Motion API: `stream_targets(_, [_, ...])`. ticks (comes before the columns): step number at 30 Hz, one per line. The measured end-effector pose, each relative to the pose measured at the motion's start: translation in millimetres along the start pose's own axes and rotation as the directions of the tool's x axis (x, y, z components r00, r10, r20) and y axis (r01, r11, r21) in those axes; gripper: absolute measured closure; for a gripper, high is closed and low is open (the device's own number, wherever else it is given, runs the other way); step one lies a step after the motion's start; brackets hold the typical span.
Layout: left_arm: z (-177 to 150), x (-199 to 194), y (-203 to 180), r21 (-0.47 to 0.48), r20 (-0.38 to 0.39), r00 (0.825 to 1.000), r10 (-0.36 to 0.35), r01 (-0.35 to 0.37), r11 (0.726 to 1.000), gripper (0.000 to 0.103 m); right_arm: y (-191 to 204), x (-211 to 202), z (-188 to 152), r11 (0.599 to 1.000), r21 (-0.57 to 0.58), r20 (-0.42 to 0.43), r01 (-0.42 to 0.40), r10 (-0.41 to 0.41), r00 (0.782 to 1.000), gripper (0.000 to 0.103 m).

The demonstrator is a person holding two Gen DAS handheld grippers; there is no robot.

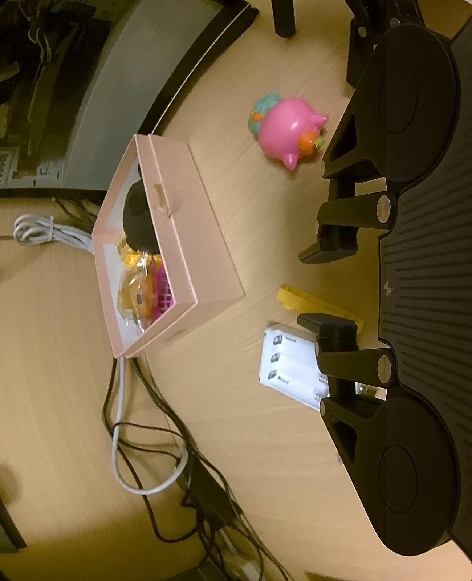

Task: Organize objects
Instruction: 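Grasp the second yellow brick with the left tool and lift it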

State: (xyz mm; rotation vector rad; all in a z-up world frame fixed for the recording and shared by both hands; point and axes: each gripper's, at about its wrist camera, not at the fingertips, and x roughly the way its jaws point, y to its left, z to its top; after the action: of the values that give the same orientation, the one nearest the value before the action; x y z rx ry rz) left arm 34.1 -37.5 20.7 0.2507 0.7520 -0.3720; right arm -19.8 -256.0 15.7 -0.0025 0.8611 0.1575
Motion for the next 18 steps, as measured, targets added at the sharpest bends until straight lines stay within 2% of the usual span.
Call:
stream_targets(11, [-5.3,-7.6,-14.6,-0.01,0.009,0.999,-0.05,0.05,0.999,0.069,-3.0,-4.7,-3.9,1.0,0.016,0.004,0.019,-0.019,1.0,0.0])
stream_targets(18, [-10.1,-16.6,-23.2,-0.021,0.005,0.989,-0.15,0.15,0.988,0.069,-4.6,-8.1,-5.3,0.999,0.019,0.005,0.029,-0.029,1.0,0.0])
